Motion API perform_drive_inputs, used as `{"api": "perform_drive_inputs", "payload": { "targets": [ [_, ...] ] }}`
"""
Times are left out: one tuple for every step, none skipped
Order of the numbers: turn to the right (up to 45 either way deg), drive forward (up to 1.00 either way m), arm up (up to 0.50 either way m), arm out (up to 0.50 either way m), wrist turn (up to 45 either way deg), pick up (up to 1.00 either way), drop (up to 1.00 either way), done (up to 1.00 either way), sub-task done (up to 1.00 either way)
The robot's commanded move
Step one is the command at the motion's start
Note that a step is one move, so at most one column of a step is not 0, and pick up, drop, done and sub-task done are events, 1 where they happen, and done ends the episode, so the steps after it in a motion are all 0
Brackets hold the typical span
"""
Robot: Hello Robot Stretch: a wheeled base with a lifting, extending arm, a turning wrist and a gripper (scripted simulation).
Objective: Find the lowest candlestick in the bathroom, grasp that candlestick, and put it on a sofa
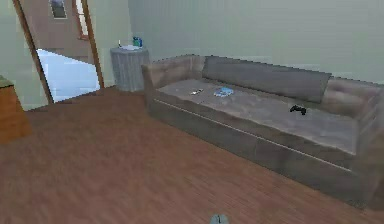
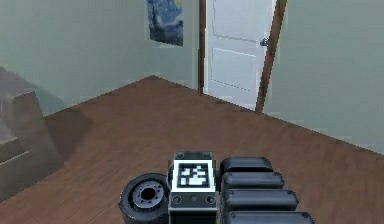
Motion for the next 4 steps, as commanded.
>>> {"api": "perform_drive_inputs", "payload": {
  "targets": [
    [0.0,1.0,0.0,0.0,0.0,0.0,0.0,0.0,0.0],
    [-3.0,0.0,0.0,0.0,0.0,0.0,0.0,0.0,0.0],
    [0.0,0.5,0.0,0.0,0.0,0.0,0.0,0.0,0.0],
    [-6.0,0.0,0.0,0.0,0.0,0.0,0.0,0.0,0.0]
  ]
}}
